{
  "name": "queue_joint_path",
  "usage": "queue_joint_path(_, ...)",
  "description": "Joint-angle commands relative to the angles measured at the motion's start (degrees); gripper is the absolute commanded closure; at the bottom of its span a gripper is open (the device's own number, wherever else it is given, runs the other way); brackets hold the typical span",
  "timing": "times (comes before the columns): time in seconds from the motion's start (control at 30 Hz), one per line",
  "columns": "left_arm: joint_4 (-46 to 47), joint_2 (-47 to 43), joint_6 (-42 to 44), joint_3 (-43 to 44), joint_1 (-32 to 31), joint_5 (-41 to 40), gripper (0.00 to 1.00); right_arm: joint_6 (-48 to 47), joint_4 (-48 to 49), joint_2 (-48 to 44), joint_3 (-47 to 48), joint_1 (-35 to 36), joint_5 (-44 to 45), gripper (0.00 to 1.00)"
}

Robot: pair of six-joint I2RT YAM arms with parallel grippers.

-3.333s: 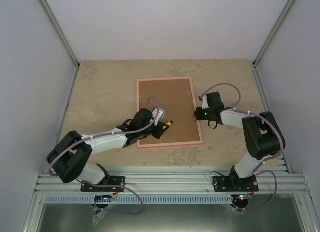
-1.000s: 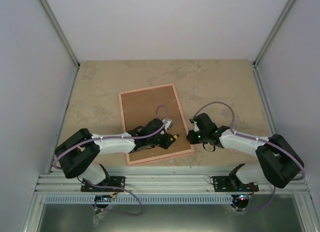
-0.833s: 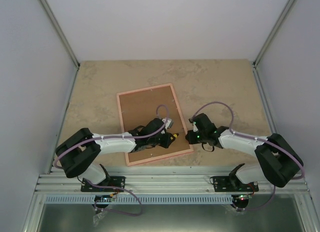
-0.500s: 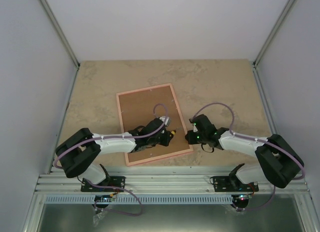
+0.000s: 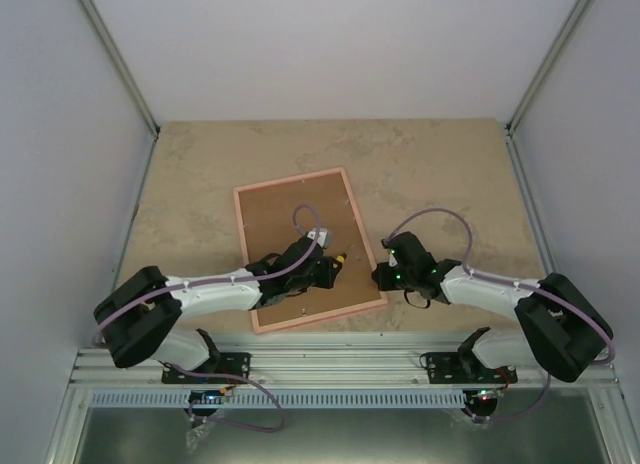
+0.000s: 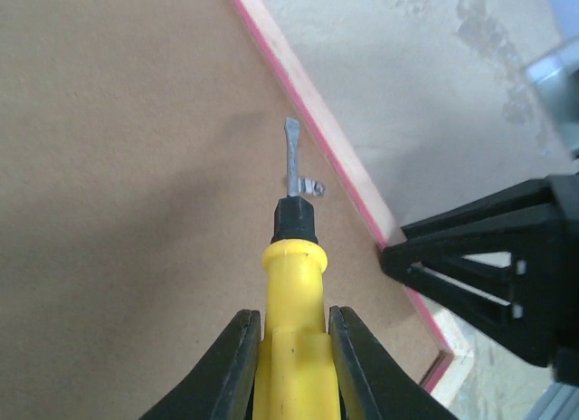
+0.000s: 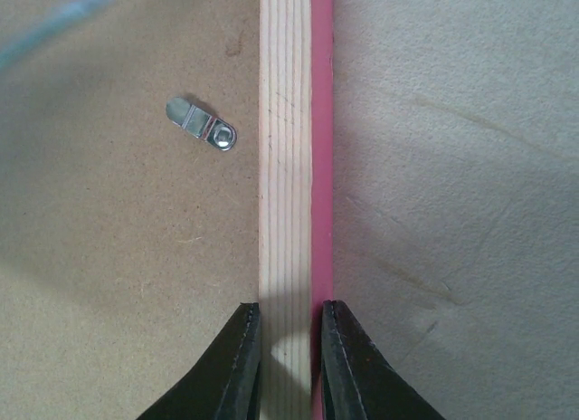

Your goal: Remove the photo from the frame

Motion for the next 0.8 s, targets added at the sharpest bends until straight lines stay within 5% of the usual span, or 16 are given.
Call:
queue_joint_path(0.0, -0.06, -4.60, -0.77, -0.96, -0.08, -3.74, 1.00, 0.84, -3.50, -1.86, -1.35, 0.44, -0.98, 0.96)
queue_joint_path(0.33, 1.84, -6.24, -1.00, -1.94, 6.40, 0.04, 1.00, -8.62, -9.11, -5.05, 5.48, -0.63, 1.82, 0.65)
queue_joint_path(0.77, 1.66, -8.01, 3.02, -0.96, 15.49, 3.84, 1.00, -17.73, -6.16, 11.39, 22.44, -9.91, -1.86, 0.58)
